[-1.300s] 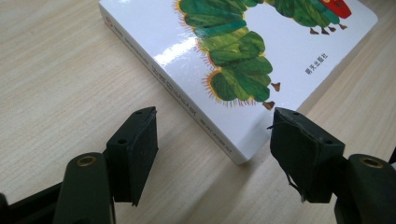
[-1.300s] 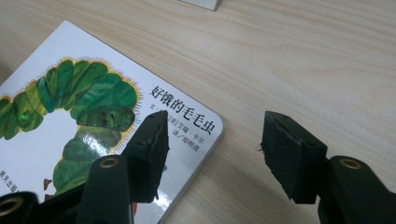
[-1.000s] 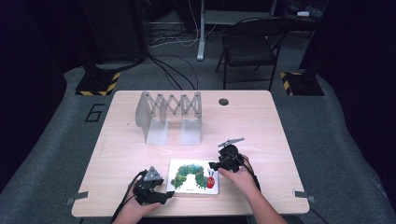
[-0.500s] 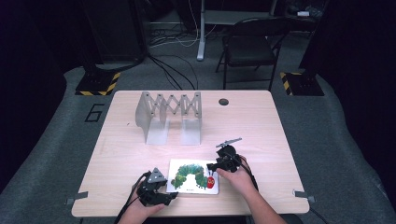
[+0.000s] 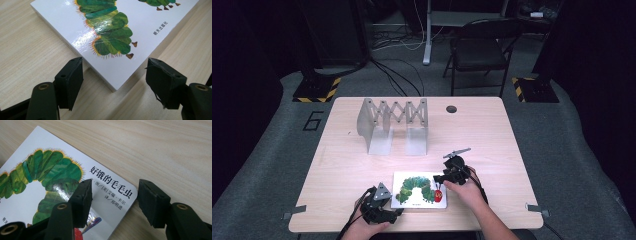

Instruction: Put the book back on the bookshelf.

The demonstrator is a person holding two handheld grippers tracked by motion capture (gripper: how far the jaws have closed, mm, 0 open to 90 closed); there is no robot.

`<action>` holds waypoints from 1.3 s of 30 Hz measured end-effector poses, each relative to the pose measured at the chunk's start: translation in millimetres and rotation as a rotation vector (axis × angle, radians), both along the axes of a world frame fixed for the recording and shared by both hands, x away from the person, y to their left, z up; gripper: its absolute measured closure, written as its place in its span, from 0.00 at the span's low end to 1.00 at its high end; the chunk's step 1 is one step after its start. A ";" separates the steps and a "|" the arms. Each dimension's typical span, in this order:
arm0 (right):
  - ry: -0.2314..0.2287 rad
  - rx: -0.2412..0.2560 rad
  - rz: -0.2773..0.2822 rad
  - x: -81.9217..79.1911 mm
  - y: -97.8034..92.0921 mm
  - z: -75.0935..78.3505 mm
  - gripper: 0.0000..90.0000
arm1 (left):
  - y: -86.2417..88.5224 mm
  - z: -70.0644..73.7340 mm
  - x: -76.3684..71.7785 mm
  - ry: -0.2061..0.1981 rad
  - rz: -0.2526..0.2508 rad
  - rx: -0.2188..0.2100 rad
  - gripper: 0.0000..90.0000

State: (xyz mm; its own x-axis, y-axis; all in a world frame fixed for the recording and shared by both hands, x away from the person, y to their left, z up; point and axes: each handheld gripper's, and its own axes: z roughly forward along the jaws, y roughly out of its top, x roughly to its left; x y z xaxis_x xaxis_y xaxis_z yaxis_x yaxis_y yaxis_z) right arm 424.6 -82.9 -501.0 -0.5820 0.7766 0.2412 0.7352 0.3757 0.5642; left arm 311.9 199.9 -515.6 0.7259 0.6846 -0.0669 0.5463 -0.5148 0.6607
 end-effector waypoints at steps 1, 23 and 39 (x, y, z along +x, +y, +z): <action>-0.001 -0.003 0.000 0.4 0.1 -0.2 0.50 | 0.2 0.3 -0.3 0.008 -0.007 -0.003 0.33; -0.018 -0.001 0.005 2.9 4.6 -1.4 0.47 | -9.1 -4.6 -8.2 -0.061 -0.006 0.047 0.25; -0.011 -0.008 -0.004 2.0 4.9 -1.2 0.46 | -14.7 -6.2 -11.0 -0.064 0.026 0.051 0.18</action>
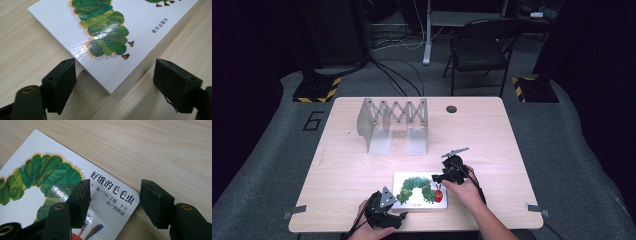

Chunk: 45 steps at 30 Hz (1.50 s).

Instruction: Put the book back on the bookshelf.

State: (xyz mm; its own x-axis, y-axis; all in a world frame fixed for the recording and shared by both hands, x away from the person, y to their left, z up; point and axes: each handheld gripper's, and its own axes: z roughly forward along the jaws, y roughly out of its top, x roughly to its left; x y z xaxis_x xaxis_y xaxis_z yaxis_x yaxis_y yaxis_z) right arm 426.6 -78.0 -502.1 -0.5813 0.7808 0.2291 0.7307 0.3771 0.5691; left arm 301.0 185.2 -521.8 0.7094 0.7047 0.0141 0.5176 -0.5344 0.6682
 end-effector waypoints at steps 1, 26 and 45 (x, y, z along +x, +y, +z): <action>0.000 0.000 0.000 0.0 0.0 0.0 0.46 | -0.6 -0.3 -0.2 -0.001 0.003 -0.002 0.18; 0.024 0.080 -0.053 -1.7 -6.8 13.0 0.48 | -2.7 -1.0 -1.0 -0.004 0.029 -0.010 0.17; -0.016 0.093 -0.038 -5.1 -7.5 25.7 0.48 | -6.4 -0.6 2.5 -0.006 0.070 0.000 0.16</action>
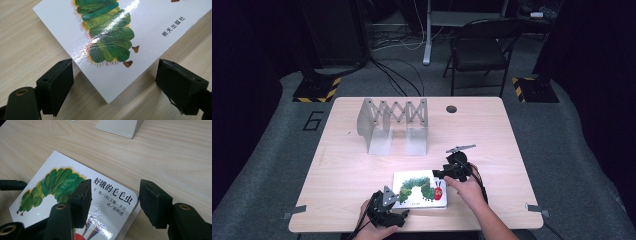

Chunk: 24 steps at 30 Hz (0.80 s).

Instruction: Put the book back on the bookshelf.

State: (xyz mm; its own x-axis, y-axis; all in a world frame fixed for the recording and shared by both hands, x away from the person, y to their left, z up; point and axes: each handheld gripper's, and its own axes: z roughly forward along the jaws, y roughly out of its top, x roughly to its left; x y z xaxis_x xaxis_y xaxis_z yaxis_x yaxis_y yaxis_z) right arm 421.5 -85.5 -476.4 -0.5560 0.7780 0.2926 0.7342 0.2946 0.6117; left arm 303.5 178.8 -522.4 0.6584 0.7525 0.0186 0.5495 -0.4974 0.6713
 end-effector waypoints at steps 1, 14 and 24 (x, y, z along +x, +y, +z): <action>0.005 0.002 -0.002 0.0 0.1 1.1 0.48 | -0.4 -0.2 0.1 -0.001 0.003 -0.001 0.16; 0.006 0.035 -0.017 -1.2 -0.6 7.0 0.49 | -4.3 -0.2 1.9 0.014 0.013 0.005 0.11; 0.002 0.060 -0.012 -1.5 -3.1 10.4 0.49 | -8.7 -1.4 4.8 0.010 0.039 0.009 0.07</action>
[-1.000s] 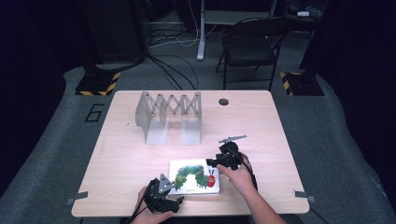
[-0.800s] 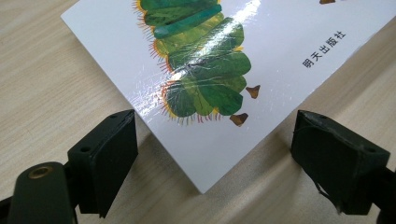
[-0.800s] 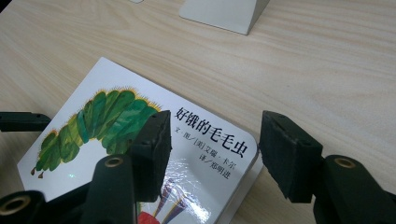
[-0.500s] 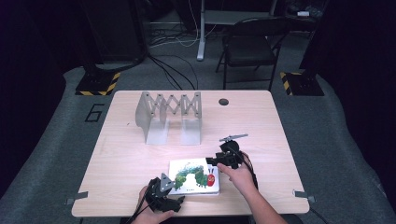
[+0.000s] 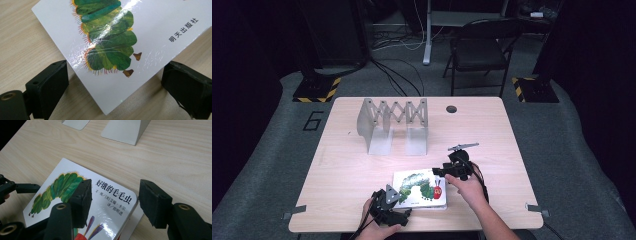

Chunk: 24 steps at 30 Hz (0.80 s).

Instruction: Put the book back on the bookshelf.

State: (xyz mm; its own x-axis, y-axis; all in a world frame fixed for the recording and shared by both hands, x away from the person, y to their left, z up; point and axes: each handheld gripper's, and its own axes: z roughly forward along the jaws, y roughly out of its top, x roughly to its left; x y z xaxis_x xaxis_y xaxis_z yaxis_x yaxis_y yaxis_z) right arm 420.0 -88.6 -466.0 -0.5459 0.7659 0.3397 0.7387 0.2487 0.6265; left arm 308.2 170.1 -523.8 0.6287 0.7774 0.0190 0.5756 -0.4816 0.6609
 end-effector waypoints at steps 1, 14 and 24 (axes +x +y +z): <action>0.008 0.004 -0.003 -0.4 0.1 0.7 0.49 | -0.2 0.1 0.6 0.002 -0.001 0.002 0.06; 0.016 0.011 0.004 -0.1 0.2 -0.1 0.49 | -1.1 1.1 3.1 -0.026 -0.011 0.036 0.05; 0.017 0.010 -0.001 -0.2 1.1 -0.5 0.49 | -3.9 3.2 -0.8 -0.069 -0.047 0.065 0.08</action>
State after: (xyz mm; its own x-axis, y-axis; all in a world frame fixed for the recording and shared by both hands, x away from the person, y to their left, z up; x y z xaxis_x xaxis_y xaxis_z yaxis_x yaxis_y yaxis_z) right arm 419.8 -87.4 -466.5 -0.5394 0.7629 0.3563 0.7493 0.2419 0.6165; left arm 307.4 166.1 -520.6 0.6598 0.7430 0.1124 0.5059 -0.5498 0.6647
